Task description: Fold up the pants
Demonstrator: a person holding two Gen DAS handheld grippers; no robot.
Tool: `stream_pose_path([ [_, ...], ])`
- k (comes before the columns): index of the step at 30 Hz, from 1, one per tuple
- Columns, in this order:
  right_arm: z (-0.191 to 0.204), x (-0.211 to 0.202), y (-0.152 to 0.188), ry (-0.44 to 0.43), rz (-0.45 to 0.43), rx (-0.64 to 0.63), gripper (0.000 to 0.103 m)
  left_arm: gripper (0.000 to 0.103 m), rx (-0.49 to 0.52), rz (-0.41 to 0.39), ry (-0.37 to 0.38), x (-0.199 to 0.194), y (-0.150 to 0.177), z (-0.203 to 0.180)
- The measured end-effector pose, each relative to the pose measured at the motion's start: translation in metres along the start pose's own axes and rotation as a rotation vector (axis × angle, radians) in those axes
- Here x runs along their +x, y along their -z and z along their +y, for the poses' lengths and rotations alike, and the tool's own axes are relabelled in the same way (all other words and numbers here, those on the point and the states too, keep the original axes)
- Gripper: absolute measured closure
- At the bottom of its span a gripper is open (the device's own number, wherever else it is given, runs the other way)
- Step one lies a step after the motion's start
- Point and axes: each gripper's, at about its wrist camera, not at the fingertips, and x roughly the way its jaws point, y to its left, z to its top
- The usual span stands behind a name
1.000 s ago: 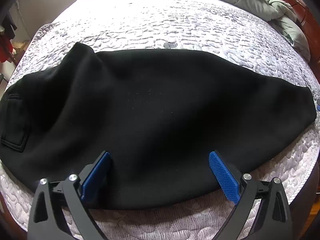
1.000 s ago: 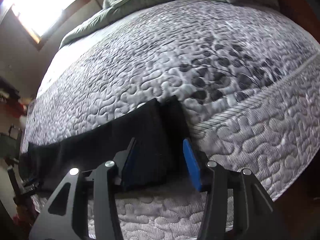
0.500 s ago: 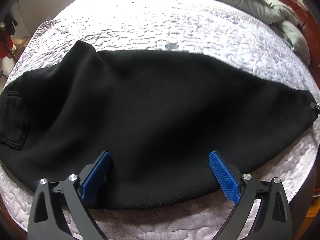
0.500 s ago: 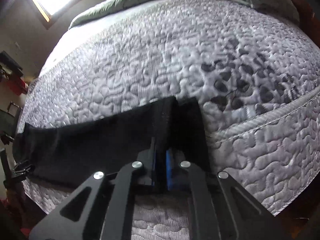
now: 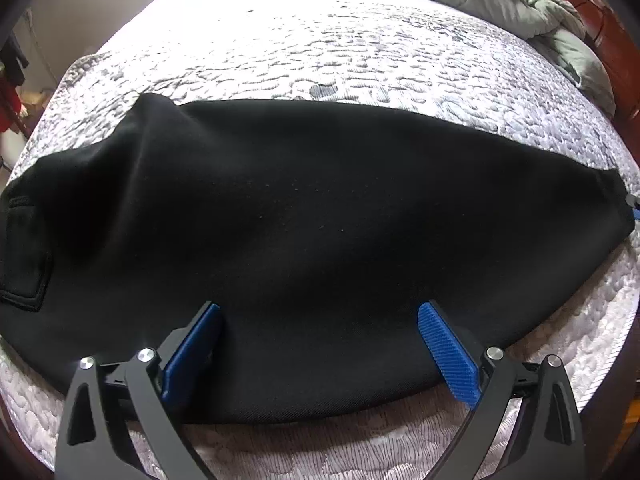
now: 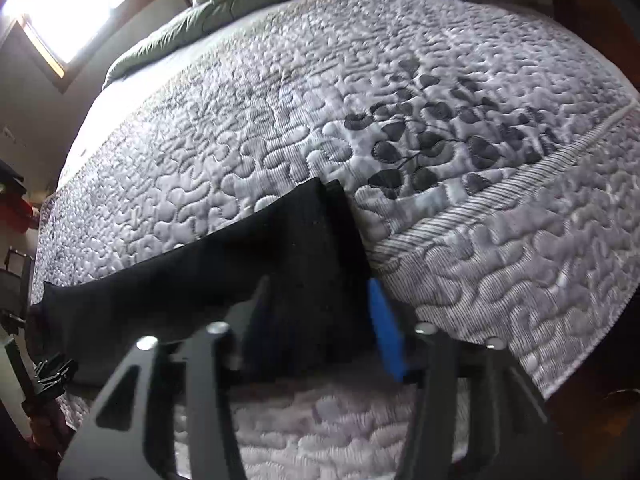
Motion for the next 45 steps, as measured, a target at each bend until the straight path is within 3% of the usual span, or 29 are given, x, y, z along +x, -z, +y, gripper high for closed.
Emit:
stream_pose_path([
  [5, -0.004, -0.014, 0.026, -0.06, 0.038, 0.092, 0.044, 0.004, -0.041, -0.01, 0.015, -0.009, 0.004, 0.0],
  [10, 0.0, 0.014, 0.043, -0.085, 0.104, 0.159, 0.042, 0.004, -0.038, -0.011, 0.035, -0.007, 0.004, -0.009],
  [14, -0.003, 0.026, 0.034, -0.105, 0.055, 0.201, 0.038, 0.004, -0.047, -0.019, 0.036, -0.007, 0.004, -0.011],
  [15, -0.003, 0.029, 0.029, -0.107, 0.048, 0.21, 0.042, 0.004, -0.052, -0.02, 0.037, -0.007, 0.004, -0.011],
  [18, 0.003, 0.031, 0.018, -0.118, 0.024, 0.184, 0.085, 0.004, -0.081, -0.028, 0.041, -0.009, 0.004, -0.005],
  [19, 0.004, 0.028, 0.014, -0.146, 0.012, 0.188, 0.092, 0.004, -0.089, -0.032, 0.037, -0.01, 0.004, -0.003],
  [23, 0.002, -0.008, -0.002, -0.235, -0.063, 0.188, 0.094, 0.004, -0.126, -0.077, -0.008, -0.02, 0.001, 0.01],
  [25, 0.001, -0.039, -0.012, -0.269, -0.145, 0.167, 0.094, 0.004, -0.145, -0.129, -0.023, -0.032, 0.0, 0.017],
  [27, 0.002, -0.057, -0.018, -0.24, -0.201, 0.136, 0.094, 0.004, -0.152, -0.176, -0.042, -0.041, -0.001, 0.021],
  [29, -0.003, -0.056, -0.02, -0.142, -0.203, 0.134, 0.094, 0.004, -0.154, -0.166, -0.062, -0.036, -0.001, 0.026],
  [32, -0.027, -0.002, -0.016, -0.015, -0.044, 0.197, 0.094, 0.004, -0.156, -0.045, -0.049, -0.002, 0.005, 0.032],
  [33, -0.034, 0.02, -0.01, 0.03, 0.022, 0.206, 0.093, 0.003, -0.133, -0.043, -0.063, 0.005, 0.008, 0.031],
  [35, -0.036, 0.027, -0.003, 0.025, 0.011, 0.224, 0.093, 0.004, -0.092, -0.067, -0.086, -0.001, 0.01, 0.025],
  [37, -0.034, 0.014, -0.003, 0.005, -0.032, 0.239, 0.093, 0.004, -0.132, -0.082, -0.018, -0.014, 0.009, 0.028],
  [39, -0.028, 0.005, -0.005, 0.006, -0.062, 0.223, 0.093, 0.004, -0.149, -0.105, 0.003, -0.019, 0.008, 0.031],
  [42, -0.032, 0.027, -0.009, 0.069, 0.013, 0.232, 0.091, 0.004, -0.086, -0.032, -0.02, 0.002, 0.008, 0.026],
  [45, -0.033, 0.026, -0.014, 0.055, 0.007, 0.265, 0.084, 0.004, -0.079, -0.058, -0.01, -0.014, 0.011, 0.028],
])
